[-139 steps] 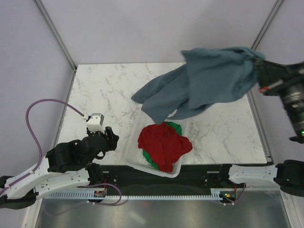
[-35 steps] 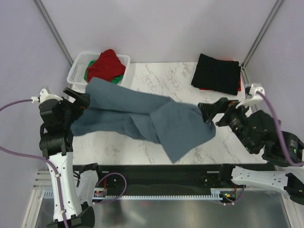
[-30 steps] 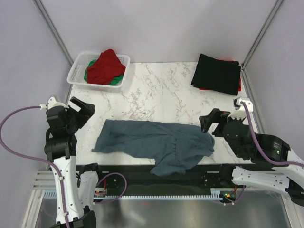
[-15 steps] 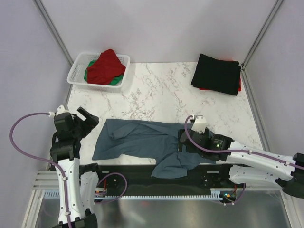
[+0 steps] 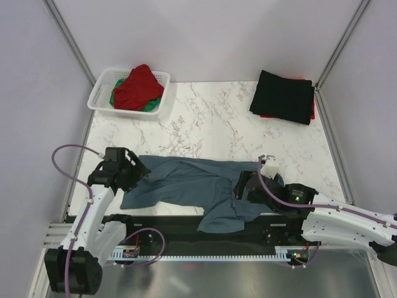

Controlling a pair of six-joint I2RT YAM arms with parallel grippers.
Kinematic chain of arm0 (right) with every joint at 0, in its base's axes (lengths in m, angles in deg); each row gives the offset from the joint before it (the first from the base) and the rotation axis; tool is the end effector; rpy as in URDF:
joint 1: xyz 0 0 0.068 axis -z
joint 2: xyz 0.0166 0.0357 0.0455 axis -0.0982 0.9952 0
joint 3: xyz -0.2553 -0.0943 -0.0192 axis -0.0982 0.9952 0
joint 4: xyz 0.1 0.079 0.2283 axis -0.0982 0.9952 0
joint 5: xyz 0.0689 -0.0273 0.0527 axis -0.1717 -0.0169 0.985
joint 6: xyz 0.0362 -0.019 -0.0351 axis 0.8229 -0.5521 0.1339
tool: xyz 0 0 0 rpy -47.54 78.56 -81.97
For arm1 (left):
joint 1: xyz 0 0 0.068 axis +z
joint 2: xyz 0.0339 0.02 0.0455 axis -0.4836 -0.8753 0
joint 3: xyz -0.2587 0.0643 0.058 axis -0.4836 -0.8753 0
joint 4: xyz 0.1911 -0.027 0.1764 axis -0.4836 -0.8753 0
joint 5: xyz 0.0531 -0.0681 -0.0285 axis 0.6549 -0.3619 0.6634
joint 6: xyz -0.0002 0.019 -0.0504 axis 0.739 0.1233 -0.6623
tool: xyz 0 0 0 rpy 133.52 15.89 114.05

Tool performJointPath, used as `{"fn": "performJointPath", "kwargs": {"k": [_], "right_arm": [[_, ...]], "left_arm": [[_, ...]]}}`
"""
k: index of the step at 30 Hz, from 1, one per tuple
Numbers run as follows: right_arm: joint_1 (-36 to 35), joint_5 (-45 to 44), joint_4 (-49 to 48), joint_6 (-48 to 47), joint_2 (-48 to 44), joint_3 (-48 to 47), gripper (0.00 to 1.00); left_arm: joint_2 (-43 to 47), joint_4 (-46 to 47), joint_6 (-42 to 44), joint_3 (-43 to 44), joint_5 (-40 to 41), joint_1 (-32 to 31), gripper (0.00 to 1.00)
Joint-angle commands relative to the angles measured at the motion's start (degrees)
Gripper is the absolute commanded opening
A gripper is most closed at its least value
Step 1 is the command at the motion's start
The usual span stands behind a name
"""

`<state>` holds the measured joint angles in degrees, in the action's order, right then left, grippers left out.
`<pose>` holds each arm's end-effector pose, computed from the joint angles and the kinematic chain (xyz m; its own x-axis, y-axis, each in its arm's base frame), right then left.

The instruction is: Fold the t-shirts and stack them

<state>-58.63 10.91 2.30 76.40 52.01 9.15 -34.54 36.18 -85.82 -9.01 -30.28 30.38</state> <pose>0.0834 0.1343 0.2407 -0.7575 0.2147 -0.6165 -0.0125 0.9394 0.3425 0.1546 0.0023 0.2203 -0.5850 -0.7209 -0.3717 -0.5845 0.6924 -0.4230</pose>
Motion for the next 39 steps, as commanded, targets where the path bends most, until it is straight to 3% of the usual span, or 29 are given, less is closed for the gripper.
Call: {"fn": "performJointPath", "kwargs": {"k": [1,9,16,25,35,39], "right_arm": [[0.3,-2.7,1.6,4.1,-4.6,0.9,0.98],[0.6,-9.0,11.8,8.6,-11.3,1.1,0.98],[0.6,-8.8,12.1,8.5,-13.6,2.5,0.98],[0.6,-9.0,10.3,7.2,-10.8,2.9,0.98],[0.6,-8.8,8.9,6.3,-8.7,2.4,0.98],[0.6,-8.7,8.3,6.2,-8.6,2.7,0.98]], "left_arm": [[-3.2,4.5,-5.8,0.6,6.4,-7.2,0.84],[-12.3,11.4,-5.4,-0.4,8.6,-11.0,0.82],[-18.0,13.5,0.2,5.6,13.6,-11.1,0.69],[-21.7,19.1,6.9,6.7,11.5,-14.6,0.58],[-22.8,21.6,4.8,-0.1,11.5,-16.2,0.56],[-20.1,21.1,4.9,-1.3,12.8,-16.3,0.61]]}}
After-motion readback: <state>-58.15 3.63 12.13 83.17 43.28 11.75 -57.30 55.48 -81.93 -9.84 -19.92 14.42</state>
